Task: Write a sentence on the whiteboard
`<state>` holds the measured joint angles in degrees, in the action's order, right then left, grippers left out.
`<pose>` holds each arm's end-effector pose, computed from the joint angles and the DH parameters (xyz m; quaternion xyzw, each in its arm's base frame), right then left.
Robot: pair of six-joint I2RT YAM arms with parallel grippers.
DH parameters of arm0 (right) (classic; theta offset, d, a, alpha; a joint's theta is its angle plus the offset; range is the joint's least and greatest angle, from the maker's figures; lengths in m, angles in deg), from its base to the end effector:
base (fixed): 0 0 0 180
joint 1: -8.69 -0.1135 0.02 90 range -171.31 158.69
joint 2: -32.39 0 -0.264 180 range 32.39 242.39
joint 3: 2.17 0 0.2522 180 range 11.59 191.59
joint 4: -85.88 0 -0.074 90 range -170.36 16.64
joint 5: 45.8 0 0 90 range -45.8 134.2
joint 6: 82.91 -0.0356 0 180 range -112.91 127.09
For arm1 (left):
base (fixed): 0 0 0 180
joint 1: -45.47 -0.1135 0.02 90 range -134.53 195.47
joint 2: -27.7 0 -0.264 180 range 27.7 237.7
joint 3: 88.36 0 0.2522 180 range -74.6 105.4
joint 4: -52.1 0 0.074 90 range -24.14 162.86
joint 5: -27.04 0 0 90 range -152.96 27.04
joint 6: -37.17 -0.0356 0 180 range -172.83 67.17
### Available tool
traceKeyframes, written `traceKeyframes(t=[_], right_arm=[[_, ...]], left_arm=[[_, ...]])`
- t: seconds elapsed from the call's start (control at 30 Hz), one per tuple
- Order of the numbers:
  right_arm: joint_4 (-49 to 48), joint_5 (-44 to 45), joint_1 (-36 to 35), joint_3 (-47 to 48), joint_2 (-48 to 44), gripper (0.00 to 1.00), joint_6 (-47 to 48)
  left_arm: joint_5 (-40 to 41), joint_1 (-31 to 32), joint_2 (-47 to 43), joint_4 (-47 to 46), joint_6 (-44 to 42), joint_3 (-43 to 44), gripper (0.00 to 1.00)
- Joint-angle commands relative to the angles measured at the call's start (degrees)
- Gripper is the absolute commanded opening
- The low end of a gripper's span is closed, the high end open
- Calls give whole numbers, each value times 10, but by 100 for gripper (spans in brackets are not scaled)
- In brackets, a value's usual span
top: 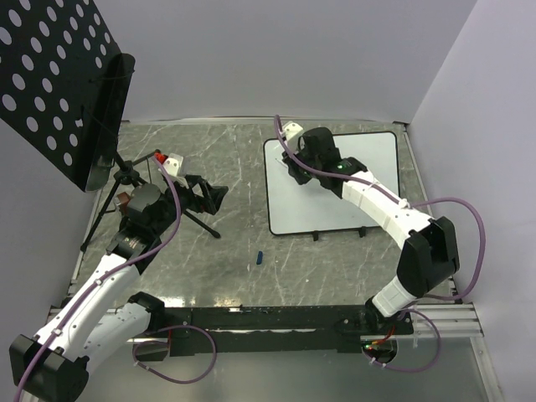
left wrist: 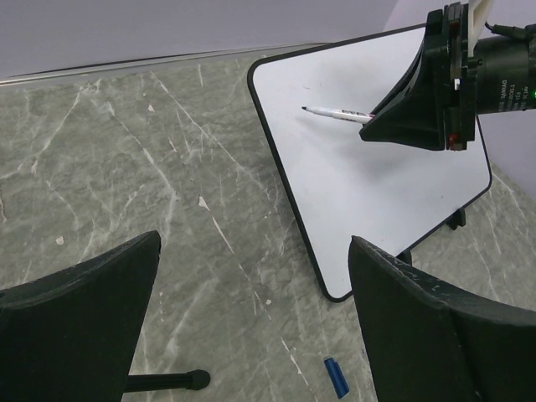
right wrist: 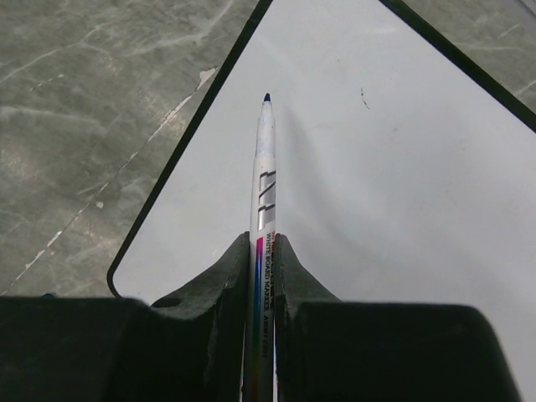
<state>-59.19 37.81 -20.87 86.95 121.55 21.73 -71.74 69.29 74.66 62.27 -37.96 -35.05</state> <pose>0.3094 0.1800 0.3146 -0.3570 0.8108 0.1089 0.4509 0.1802 -0.0855 0.3271 0.1089 0.7218 -0.2784 0.6242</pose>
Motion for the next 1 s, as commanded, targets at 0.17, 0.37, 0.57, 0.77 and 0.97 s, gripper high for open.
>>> traceKeyframes(t=[0.17, 0.37, 0.57, 0.77, 0.97], right_arm=[[-24, 32, 5, 49, 21, 0, -24], [-23, 33, 9, 59, 38, 0, -30], [-25, 32, 13, 64, 43, 0, -32], [-26, 30, 13, 66, 49, 0, -34], [-26, 31, 15, 70, 58, 0, -35]], left_arm=[[2, 2, -9, -14, 2, 1, 97], [1, 1, -8, -14, 2, 1, 97], [0, 2, -7, -14, 2, 1, 97], [0, 2, -7, -15, 2, 1, 97], [0, 2, -7, -15, 2, 1, 97]])
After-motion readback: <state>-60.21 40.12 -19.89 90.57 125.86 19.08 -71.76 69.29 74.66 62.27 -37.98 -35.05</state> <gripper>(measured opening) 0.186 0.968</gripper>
